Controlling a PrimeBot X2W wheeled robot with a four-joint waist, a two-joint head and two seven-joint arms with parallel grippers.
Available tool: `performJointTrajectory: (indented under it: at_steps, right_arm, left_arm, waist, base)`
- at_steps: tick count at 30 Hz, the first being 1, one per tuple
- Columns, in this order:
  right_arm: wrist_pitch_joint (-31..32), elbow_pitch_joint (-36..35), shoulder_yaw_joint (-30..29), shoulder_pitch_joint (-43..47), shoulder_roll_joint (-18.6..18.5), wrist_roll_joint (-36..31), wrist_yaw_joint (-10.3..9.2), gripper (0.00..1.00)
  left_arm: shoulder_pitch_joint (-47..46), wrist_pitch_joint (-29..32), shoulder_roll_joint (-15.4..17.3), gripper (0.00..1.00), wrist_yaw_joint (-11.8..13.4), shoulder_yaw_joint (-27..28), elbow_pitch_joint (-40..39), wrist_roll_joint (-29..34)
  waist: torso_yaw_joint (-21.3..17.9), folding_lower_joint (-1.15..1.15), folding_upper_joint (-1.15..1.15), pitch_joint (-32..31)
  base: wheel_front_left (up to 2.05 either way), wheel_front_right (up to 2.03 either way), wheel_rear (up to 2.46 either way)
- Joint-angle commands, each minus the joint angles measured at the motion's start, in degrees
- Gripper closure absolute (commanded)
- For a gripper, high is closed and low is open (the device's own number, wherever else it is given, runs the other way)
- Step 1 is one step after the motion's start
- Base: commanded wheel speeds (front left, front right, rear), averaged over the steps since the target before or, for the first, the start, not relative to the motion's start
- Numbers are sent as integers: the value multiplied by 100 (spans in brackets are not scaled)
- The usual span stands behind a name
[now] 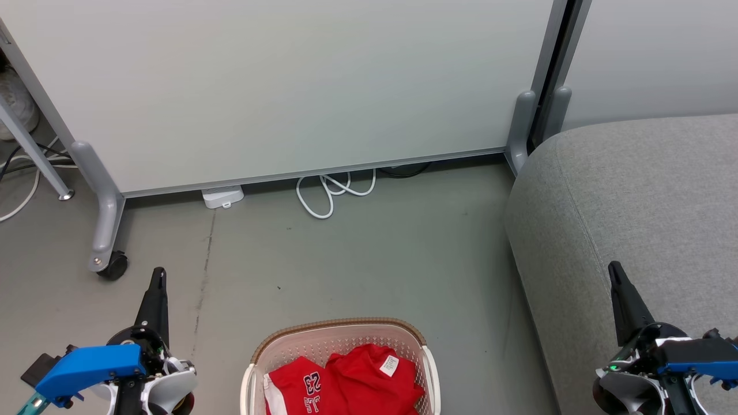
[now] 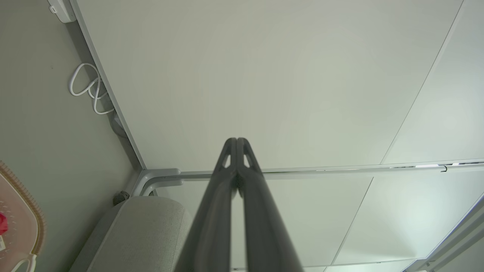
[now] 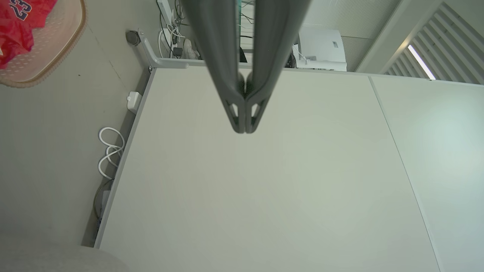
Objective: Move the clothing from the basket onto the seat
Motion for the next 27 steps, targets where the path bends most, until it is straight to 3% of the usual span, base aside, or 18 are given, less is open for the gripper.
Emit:
performJointTrajectory:
  at_steps: [1, 27]
  right_arm:
    - [13, 9, -5, -65, 13, 16, 5, 100]
    - [13, 9, -5, -65, 13, 16, 5, 100]
  left_arm:
    - [-56, 18, -1, 100, -55, 5, -26, -14]
    - [-56, 18, -1, 100, -55, 5, -26, -14]
  waist:
    - [0, 0, 0, 0]
    - [0, 0, 0, 0]
  base:
    - [0, 0, 0]
    - [0, 0, 0]
